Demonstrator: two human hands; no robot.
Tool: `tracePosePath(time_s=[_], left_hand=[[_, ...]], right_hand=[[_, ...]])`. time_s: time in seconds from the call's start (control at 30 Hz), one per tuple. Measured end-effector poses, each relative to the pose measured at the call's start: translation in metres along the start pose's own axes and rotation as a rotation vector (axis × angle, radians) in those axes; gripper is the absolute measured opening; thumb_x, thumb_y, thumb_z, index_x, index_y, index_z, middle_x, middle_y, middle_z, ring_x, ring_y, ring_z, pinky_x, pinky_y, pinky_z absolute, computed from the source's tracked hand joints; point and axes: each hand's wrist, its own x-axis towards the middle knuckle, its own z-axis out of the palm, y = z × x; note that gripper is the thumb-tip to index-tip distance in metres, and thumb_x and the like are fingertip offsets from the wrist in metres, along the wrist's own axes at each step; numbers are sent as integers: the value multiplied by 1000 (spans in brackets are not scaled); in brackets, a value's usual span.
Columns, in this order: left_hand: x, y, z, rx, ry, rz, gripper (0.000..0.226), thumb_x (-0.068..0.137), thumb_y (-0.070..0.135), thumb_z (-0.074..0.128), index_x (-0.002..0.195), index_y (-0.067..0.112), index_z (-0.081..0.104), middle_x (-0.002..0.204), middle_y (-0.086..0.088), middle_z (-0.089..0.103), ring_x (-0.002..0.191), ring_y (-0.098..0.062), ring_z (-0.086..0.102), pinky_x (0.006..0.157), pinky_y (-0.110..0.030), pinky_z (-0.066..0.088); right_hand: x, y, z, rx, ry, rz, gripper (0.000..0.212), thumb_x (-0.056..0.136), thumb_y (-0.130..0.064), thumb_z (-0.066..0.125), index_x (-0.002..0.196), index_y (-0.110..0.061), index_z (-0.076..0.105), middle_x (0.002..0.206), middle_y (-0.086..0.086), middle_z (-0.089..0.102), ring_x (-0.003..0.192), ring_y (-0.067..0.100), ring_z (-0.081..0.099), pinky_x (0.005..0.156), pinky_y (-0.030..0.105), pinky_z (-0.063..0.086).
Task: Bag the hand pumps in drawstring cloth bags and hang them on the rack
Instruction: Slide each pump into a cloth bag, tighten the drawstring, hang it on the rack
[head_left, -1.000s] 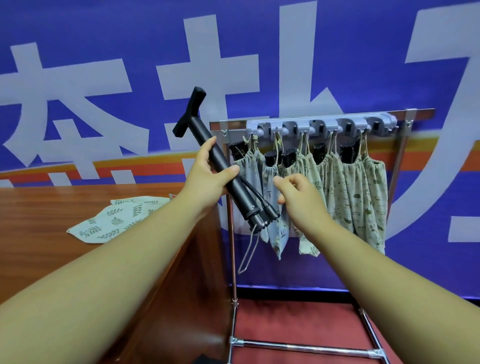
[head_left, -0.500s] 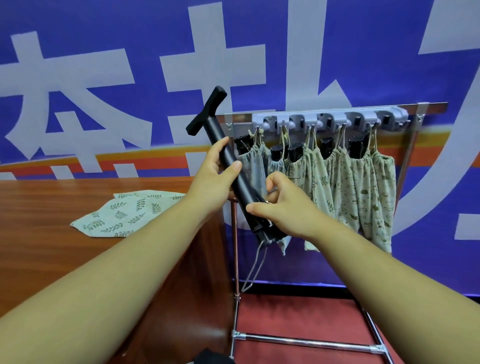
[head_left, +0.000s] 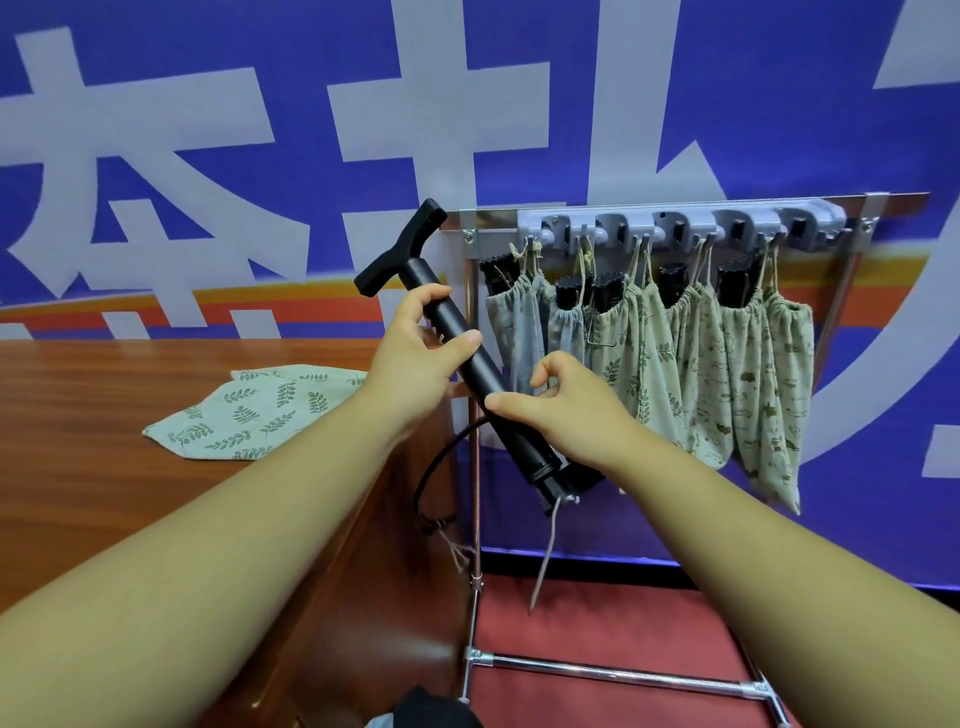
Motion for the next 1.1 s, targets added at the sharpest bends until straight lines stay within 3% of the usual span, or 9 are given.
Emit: tracePosePath(time_s=[0.2, 0.27, 0.37, 0.47, 0.57, 0.67, 0.8, 0.97, 1.1], left_hand=[[7, -4, -6, 41, -71, -9, 49, 95, 12, 71, 134, 32, 47, 110, -16, 55, 83, -16, 65, 51, -18, 52], [13, -7, -11, 54, -75, -15, 49, 95, 13, 71, 133, 34, 47, 111, -17, 58, 89, -18, 67, 54, -19, 54], [25, -11, -21, 96, -118, -25, 46, 97, 18, 68, 132, 40, 49, 113, -13, 68, 108, -23, 70, 73, -34, 64], [34, -16, -37, 238, -136, 15, 52, 100, 21, 63, 138, 51, 46, 105, 2, 71, 107, -19, 70, 87, -41, 62], [43, -26, -59, 408, -46, 43, 42, 98, 27, 65, 133, 45, 51, 92, 6, 70, 91, -25, 71, 78, -41, 58], [49, -48, -80, 735, -47, -48, 30, 96, 35, 68, 123, 27, 57, 95, 3, 66, 77, -14, 63, 68, -31, 48], [48, -80, -97, 1051, -125, -264, 41, 94, 44, 66, 129, 26, 56, 114, -5, 69, 87, -22, 67, 81, -36, 55], [49, -95, -98, 1034, -158, -307, 16, 101, 22, 59, 116, 29, 59, 93, -1, 70, 52, -18, 66, 49, -27, 49], [52, -89, -87, 807, -170, -190, 19, 98, 14, 64, 115, 22, 64, 84, -10, 72, 57, -20, 60, 53, -26, 45]], right_hand=[[8, -1, 12, 30, -45, 48, 66, 58, -64, 82, 98, -23, 48, 78, 9, 66, 60, 18, 55, 59, 33, 44], [10, -3, 17, 60, -31, 26, 65, 62, -56, 84, 100, -20, 45, 69, 9, 60, 54, 17, 48, 54, 33, 41], [16, -6, 23, 47, 3, -12, 61, 69, -48, 84, 100, -17, 41, 64, 0, 53, 51, 16, 42, 50, 33, 39], [23, -8, 27, 7, 47, -19, 57, 73, -44, 83, 99, -18, 41, 62, -4, 56, 47, 16, 45, 48, 33, 42], [29, -5, 32, -6, 63, -23, 54, 75, -42, 82, 99, -18, 40, 60, -6, 59, 43, 12, 47, 46, 32, 45], [34, -3, 39, -15, 68, -27, 51, 76, -42, 82, 99, -22, 41, 63, -3, 61, 46, 14, 51, 48, 36, 49], [38, 1, 47, 19, 50, -48, 45, 77, -40, 80, 99, -26, 43, 65, 0, 66, 49, 15, 57, 55, 43, 55], [39, 9, 45, 47, 44, -80, 39, 84, -40, 74, 115, -42, 50, 53, -10, 50, 38, 3, 44, 49, 25, 38], [39, 18, 38, 66, 54, -80, 43, 86, -39, 71, 123, -46, 51, 57, -3, 52, 43, 9, 44, 52, 25, 40]])
